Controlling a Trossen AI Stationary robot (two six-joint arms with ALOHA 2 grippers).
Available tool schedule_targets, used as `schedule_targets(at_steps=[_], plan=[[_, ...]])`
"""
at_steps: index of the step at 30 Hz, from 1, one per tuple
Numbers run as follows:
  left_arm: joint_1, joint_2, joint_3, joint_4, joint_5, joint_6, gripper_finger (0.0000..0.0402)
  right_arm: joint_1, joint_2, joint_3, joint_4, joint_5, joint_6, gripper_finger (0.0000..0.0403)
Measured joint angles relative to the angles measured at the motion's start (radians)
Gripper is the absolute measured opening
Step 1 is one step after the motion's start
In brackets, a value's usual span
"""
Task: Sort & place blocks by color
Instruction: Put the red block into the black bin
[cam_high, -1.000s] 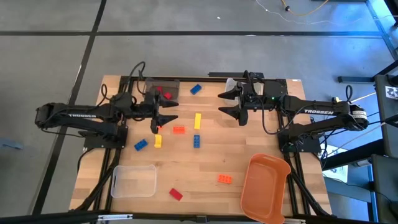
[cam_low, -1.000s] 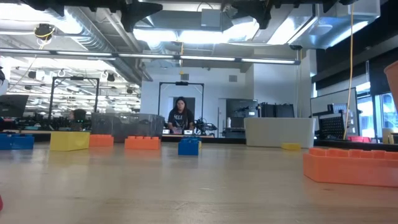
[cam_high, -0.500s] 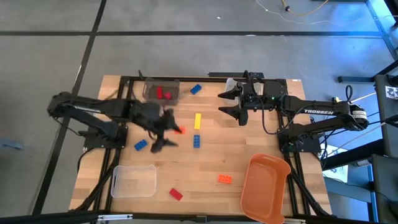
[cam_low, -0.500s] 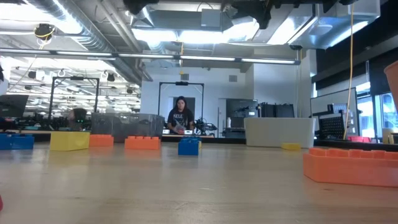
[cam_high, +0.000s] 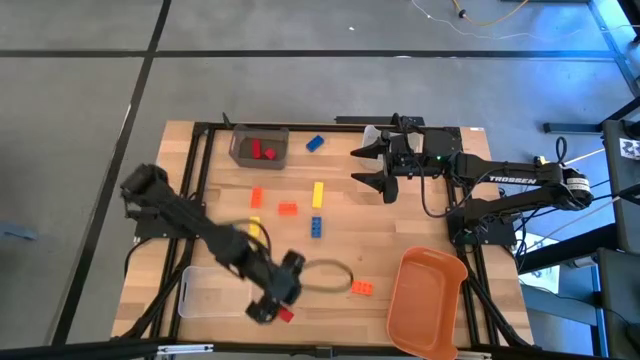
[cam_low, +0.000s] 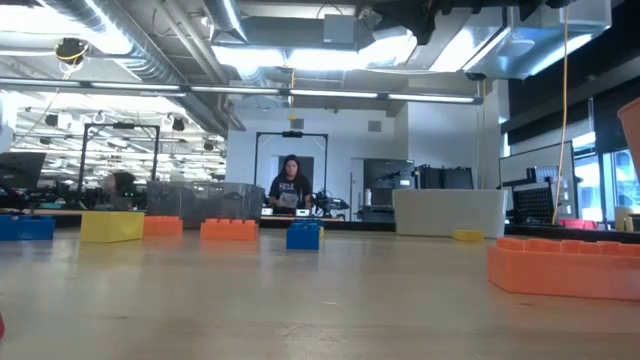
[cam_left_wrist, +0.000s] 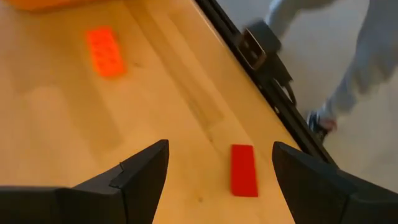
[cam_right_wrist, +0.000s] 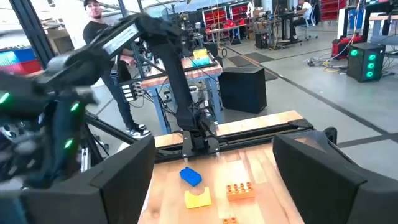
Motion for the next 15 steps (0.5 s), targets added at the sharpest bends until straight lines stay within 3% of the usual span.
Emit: schedule_targets(at_steps=[6,15], plan=[[-0.058,0.121,0.017,-0.013,0.005,-0.108,0.0276,0.000,0.000,0.000,-0.002,0.000,-0.010,0.0327],[-0.076,0.194,0.017,-0.023,0.039,-0.136,0.0276,0.000,0.000,0.000,-0.009,-0.001,-0.010,0.0327]])
